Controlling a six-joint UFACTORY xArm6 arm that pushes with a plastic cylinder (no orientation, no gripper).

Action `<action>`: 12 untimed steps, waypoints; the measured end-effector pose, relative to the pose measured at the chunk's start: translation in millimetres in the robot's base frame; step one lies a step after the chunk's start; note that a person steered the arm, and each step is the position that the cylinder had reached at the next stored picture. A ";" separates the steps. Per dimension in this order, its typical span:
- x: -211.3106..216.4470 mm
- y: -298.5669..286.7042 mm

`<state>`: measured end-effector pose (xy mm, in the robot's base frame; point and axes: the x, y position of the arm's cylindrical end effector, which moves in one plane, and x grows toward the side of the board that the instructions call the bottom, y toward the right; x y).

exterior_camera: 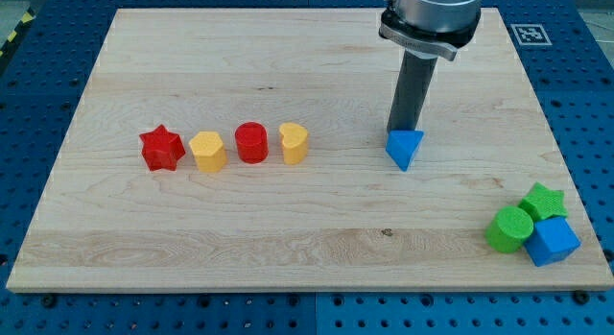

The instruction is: Push the blue triangle to the top of the green circle

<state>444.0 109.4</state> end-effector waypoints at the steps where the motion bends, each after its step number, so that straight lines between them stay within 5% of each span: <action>1: 8.7 -5.5; 4: 70.0 -15.2; 6: 75.0 -52.0; 8: 102.9 -19.6; 12: 93.3 9.6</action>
<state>537.3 119.0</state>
